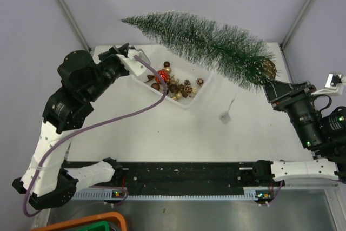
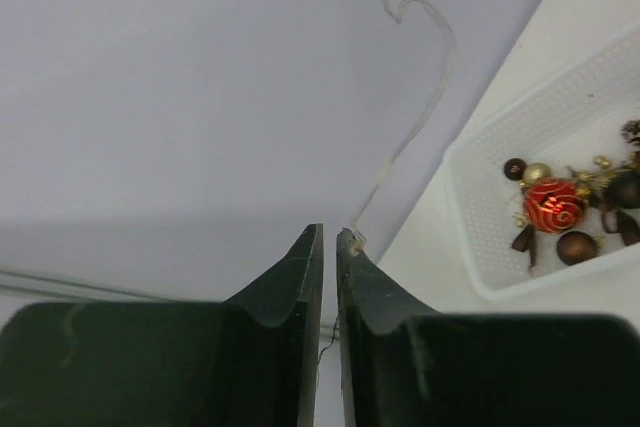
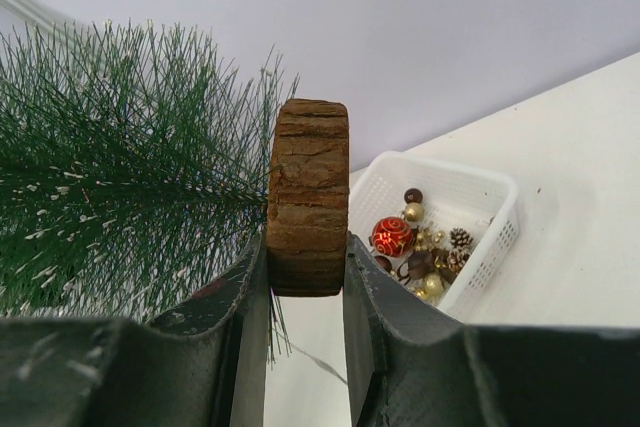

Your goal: Decorate the small christmas tree

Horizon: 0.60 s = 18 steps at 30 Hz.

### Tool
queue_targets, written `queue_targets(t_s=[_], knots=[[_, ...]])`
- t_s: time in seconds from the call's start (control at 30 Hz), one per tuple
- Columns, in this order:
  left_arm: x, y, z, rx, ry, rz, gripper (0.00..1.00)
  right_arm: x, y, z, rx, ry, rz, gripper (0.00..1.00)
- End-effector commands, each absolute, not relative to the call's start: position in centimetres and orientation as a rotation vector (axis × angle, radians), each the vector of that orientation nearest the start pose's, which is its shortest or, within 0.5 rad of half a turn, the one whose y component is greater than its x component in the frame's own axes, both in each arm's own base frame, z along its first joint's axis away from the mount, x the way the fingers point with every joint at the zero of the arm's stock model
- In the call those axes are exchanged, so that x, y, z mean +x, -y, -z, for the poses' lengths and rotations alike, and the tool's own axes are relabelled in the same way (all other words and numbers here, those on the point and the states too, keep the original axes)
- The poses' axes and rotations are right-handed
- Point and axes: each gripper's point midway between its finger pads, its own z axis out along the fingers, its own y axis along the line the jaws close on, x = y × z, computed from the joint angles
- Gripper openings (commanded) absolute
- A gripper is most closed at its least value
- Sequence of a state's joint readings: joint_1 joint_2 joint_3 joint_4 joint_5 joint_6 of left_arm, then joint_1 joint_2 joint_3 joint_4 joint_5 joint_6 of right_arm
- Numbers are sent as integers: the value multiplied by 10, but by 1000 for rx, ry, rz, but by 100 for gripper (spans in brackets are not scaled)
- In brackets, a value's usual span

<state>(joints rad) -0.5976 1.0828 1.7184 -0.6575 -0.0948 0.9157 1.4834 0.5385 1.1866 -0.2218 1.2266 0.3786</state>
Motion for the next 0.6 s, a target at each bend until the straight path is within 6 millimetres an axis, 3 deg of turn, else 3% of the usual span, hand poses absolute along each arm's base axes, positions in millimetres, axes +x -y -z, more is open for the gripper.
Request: queue_targets(t_s=[0.0, 0.07, 0.37, 0.57], knots=[[257, 145, -506, 1156, -1181, -192, 8, 166, -73, -488, 469, -1387, -905, 0], [253, 146, -501, 1185, -1190, -179, 0, 167, -70, -486, 476, -1387, -895, 0], [214, 145, -500, 1264, -1147, -72, 0, 175, -69, -483, 545, -1405, -768, 0], [181, 148, -504, 1336, -1123, 25, 0, 183, -87, -481, 585, -1438, -569, 0]])
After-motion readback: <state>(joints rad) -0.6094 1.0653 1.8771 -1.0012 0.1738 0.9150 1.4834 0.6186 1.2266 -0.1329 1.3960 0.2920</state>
